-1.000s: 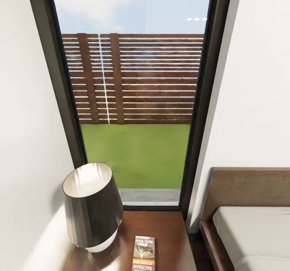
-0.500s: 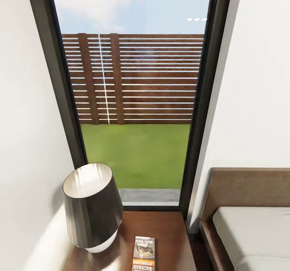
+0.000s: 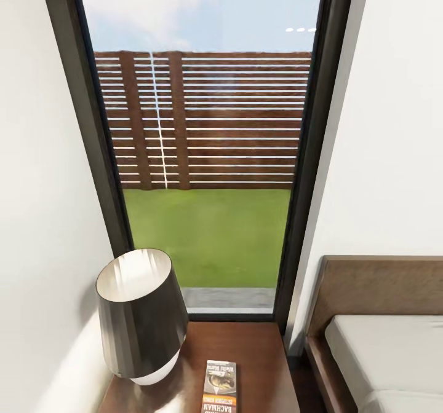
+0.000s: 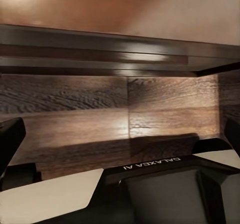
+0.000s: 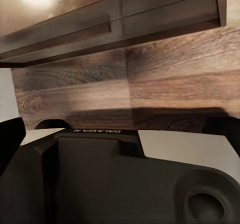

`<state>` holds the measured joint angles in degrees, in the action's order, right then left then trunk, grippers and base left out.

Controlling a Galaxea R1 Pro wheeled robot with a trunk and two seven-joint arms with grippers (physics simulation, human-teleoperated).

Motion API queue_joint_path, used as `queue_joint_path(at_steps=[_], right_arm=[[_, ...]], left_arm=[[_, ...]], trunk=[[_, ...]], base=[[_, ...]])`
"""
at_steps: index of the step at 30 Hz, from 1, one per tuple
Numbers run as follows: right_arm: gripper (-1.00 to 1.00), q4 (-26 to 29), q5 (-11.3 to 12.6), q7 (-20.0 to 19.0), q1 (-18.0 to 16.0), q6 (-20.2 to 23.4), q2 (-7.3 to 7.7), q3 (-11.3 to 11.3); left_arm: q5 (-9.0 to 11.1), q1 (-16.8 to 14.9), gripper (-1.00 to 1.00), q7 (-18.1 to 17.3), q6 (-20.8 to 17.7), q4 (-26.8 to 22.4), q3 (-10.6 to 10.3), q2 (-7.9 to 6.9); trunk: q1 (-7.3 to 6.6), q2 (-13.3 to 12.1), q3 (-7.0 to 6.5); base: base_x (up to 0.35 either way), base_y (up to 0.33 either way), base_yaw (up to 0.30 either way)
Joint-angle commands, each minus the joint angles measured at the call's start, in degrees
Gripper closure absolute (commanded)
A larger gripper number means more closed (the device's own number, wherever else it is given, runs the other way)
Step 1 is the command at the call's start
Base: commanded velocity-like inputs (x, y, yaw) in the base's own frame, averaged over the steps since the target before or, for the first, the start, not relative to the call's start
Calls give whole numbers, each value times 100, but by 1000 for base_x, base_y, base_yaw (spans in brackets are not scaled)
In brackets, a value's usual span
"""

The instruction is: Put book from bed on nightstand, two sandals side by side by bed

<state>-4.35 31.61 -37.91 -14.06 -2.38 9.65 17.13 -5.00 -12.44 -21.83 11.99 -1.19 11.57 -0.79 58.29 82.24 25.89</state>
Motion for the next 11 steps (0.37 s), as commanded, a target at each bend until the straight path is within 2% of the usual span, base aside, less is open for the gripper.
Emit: queue_joint_path(at_steps=[1,11], right_arm=[[-100,-22,47,-32,-9,-25,-4,50],[-100,-22,47,-32,-9,-26,-7,46]], left_arm=[[-53,-4,-100,-14,23,5,47,-6],[-54,-4,-100,-14,23,4,47,-6]], trunk=[[0,4,6],[0,4,6]], base=[[0,0,0],[0,0,0]])
